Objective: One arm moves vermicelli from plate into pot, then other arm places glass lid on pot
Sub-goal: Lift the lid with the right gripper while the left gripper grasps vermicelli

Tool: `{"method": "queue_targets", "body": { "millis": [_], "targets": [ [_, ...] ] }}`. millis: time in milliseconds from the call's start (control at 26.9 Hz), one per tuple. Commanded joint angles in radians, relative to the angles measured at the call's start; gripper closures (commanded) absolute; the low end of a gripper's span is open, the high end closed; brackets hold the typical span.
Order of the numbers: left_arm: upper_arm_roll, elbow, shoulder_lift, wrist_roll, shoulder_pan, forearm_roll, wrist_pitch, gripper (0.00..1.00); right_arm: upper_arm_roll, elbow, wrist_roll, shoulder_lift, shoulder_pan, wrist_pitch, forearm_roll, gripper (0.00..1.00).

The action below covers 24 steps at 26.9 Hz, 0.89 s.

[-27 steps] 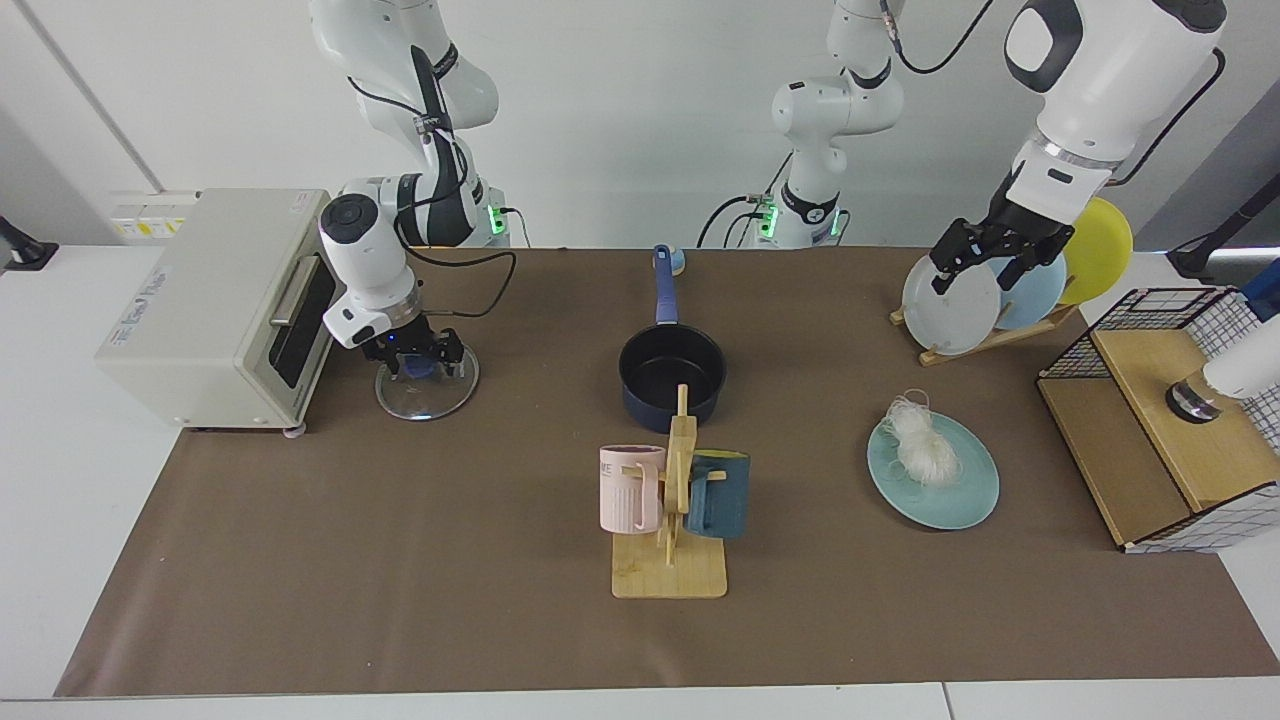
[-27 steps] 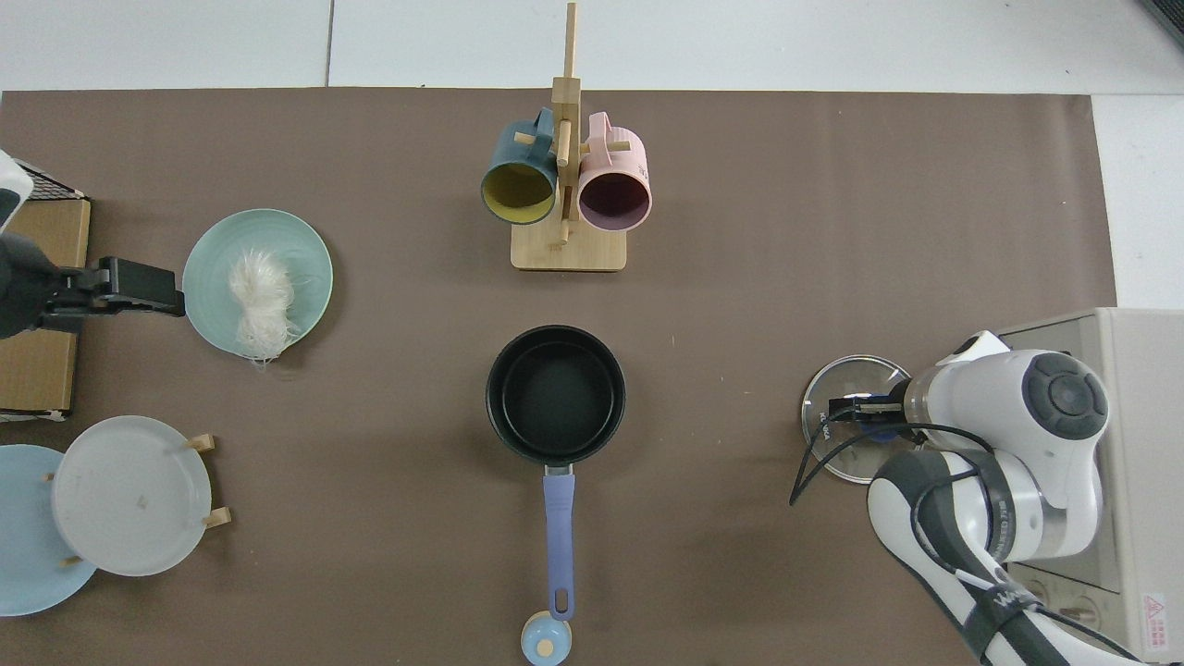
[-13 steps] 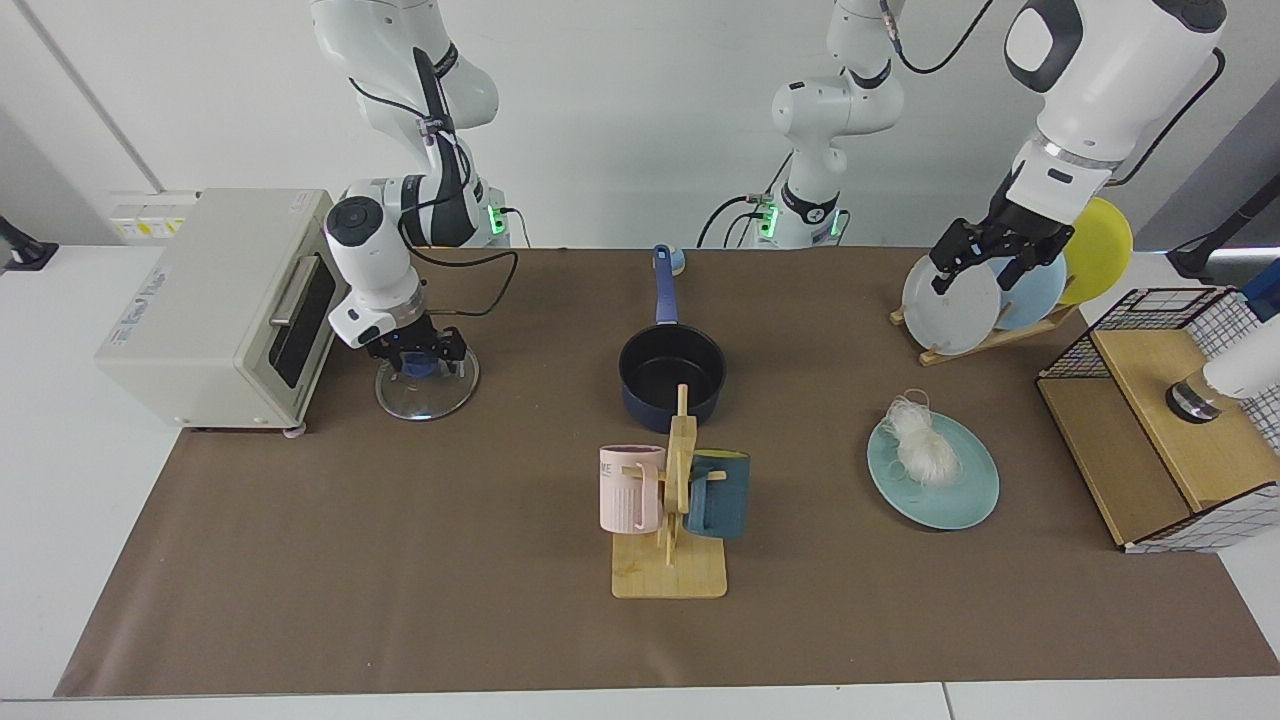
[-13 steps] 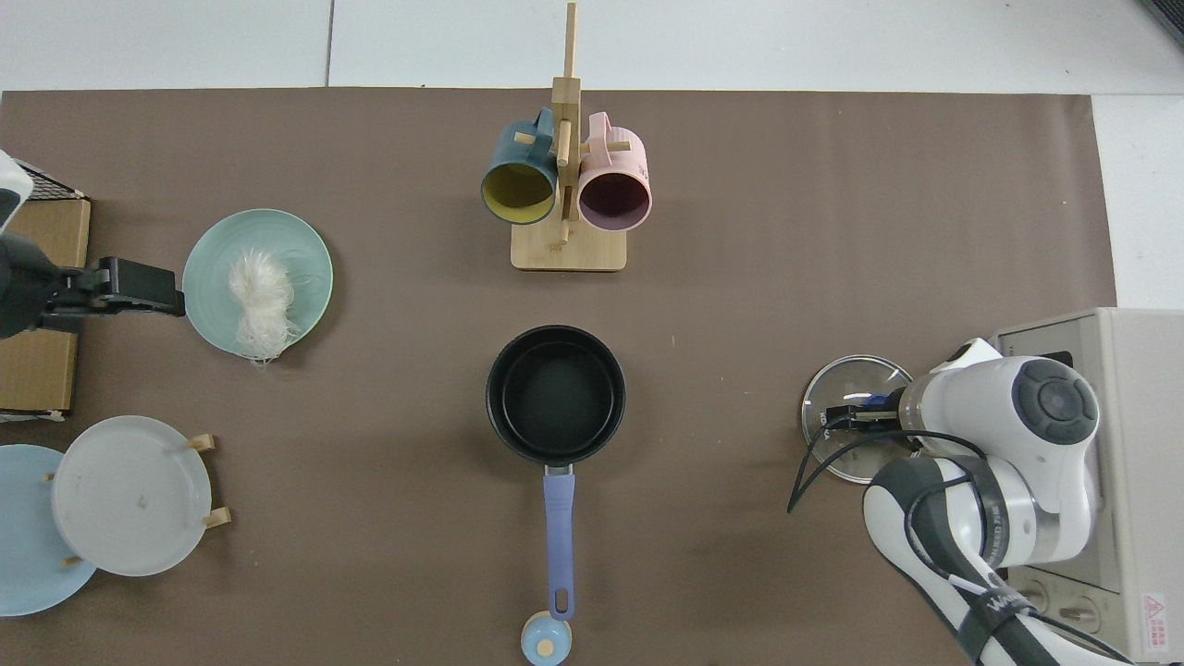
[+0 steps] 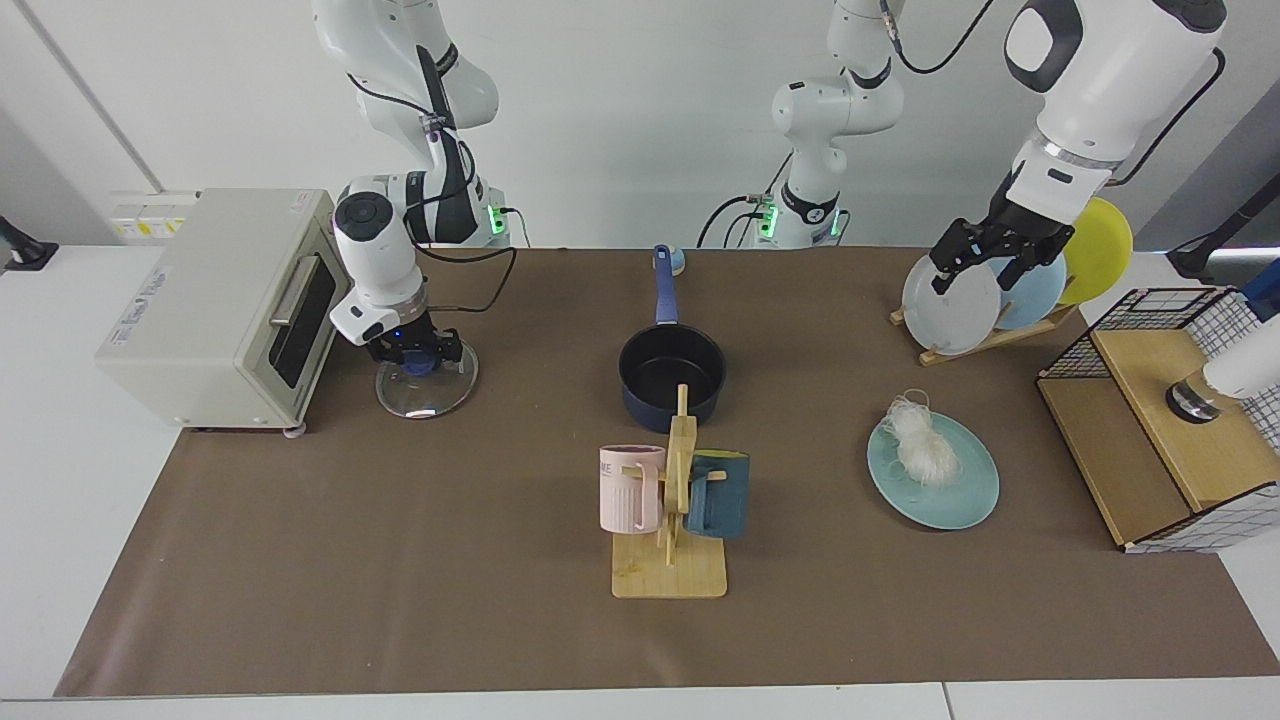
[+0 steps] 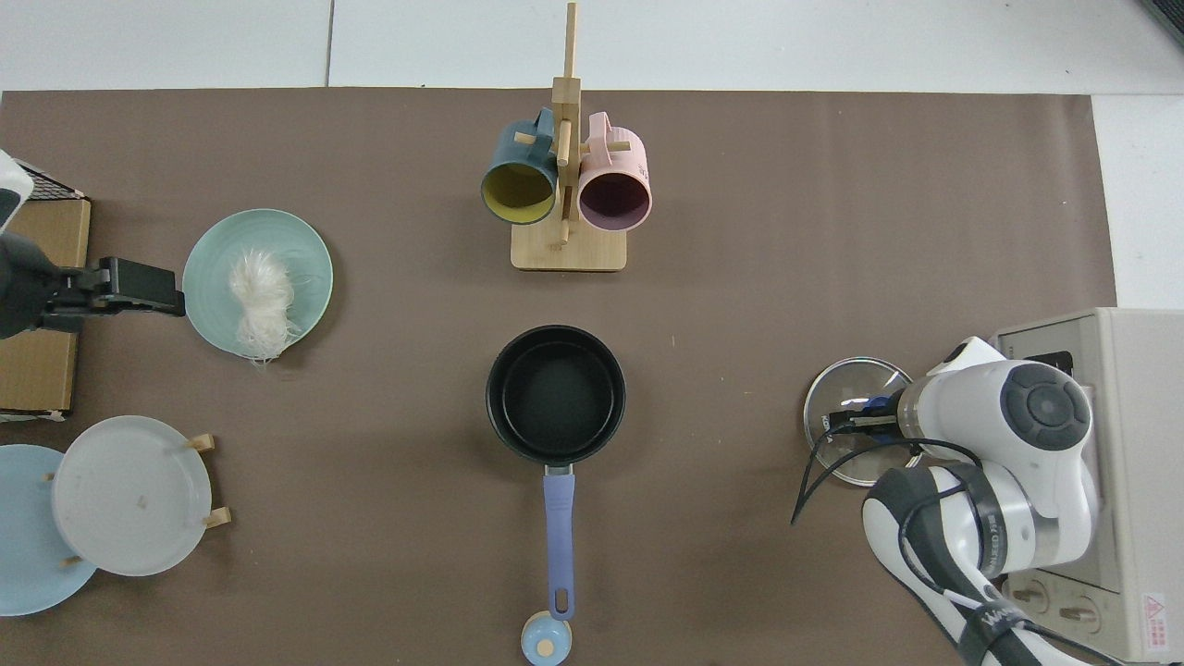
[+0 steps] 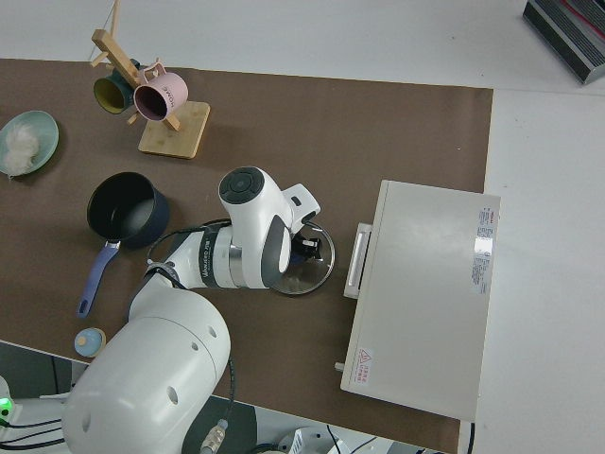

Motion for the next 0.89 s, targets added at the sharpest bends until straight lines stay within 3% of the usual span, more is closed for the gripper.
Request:
{"method": "queue_targets", "body": {
  "millis": [0, 409, 855],
  "targets": [
    [-0.002, 0.022, 0.007, 0.0, 0.001, 0.019, -0.024, 0.0, 0.001, 0.004, 0.023, -0.021, 0.0, 0.002, -0.021, 1.0],
    [-0.002, 0.022, 0.007, 0.0, 0.001, 0.019, -0.022, 0.0, 0.001, 0.084, 0.016, -0.051, 0.001, -0.13, -0.021, 1.0],
    [-0.014, 0.016, 0.001, 0.0, -0.013, 0.011, -0.029, 0.0, 0.001, 0.25, -0.005, -0.059, -0.003, -0.357, -0.021, 1.0]
  ]
}}
